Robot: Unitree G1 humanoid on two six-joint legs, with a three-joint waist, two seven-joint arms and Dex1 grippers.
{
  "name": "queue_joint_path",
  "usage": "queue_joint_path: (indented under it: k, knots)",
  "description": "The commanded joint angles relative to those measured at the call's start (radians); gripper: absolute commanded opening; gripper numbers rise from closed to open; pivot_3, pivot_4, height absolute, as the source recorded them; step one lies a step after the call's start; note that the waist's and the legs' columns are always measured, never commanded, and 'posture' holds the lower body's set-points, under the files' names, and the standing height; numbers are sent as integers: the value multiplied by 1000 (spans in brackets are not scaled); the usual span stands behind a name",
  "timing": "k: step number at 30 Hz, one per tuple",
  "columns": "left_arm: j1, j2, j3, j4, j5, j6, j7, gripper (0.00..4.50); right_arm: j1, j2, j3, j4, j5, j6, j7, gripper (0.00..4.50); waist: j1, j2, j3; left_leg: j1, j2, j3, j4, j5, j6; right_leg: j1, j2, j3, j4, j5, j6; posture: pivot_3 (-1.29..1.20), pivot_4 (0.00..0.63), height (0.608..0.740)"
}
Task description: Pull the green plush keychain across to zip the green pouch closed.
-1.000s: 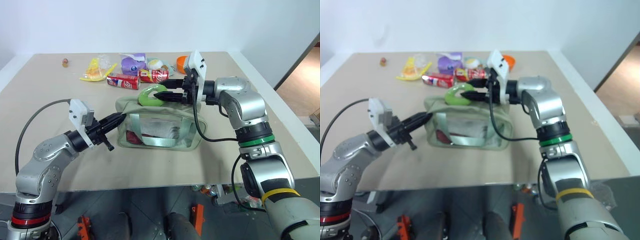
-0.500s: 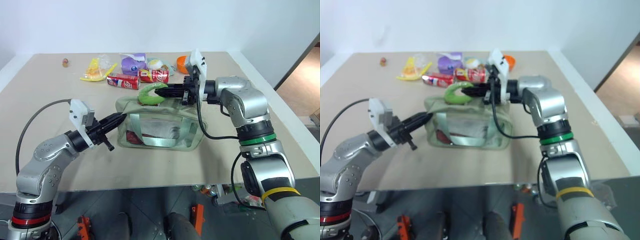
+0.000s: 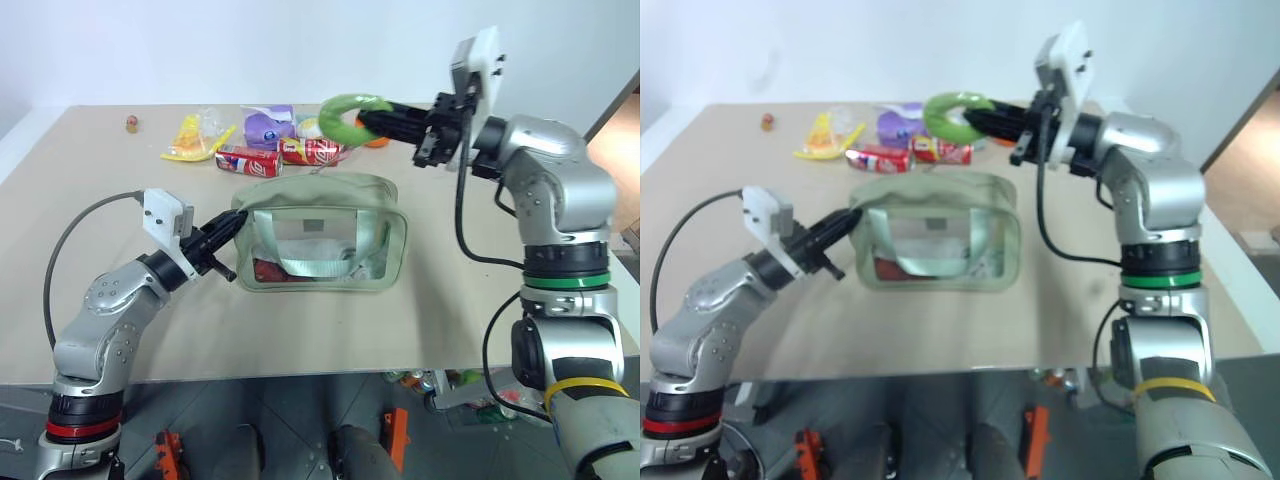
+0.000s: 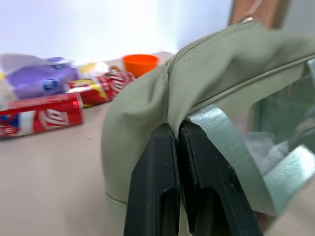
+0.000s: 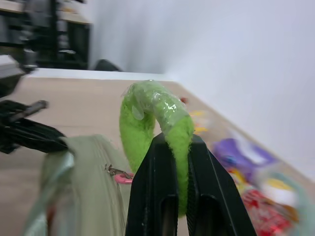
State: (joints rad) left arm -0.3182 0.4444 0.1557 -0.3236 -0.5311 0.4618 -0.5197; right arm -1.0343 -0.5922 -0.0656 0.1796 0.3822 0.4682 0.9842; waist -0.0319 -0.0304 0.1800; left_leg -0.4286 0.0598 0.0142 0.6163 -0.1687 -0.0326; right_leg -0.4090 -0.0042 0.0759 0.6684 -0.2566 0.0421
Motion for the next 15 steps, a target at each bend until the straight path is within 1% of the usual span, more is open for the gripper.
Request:
queue_joint_path:
  k: [1,5,8,13,15]
  knots:
    - [-12,-13,10,10,43,-36,46,0,9,-64,-91,-4,-37,-54,-92,42,0,1,0,-1,0,0,0,0,0,-1,0,0,-1,1,0,0,150,740]
    - [-30,-32,5,-4,49,-53,57,0,49,-129,-124,55,-96,-104,-182,42,0,1,1,-3,0,0,0,0,0,-2,0,0,-2,2,0,0,150,740]
    - [-41,-32,-15,-7,64,-58,51,0,122,-162,-128,71,-141,-110,-239,42,0,1,1,-3,0,0,0,0,0,-2,0,0,-3,2,0,0,150,740]
    - [-47,-23,-34,-1,86,-83,33,0,310,-160,-50,-19,-228,-102,-289,42,-1,1,1,-3,-1,1,0,-1,1,-2,0,1,-3,3,-1,0,150,740]
    - [-58,-19,-42,5,98,-87,31,0,390,-128,-7,-72,-249,-102,-301,42,-4,1,1,-3,-1,1,-1,-1,1,-3,0,2,-3,3,-1,0,150,740]
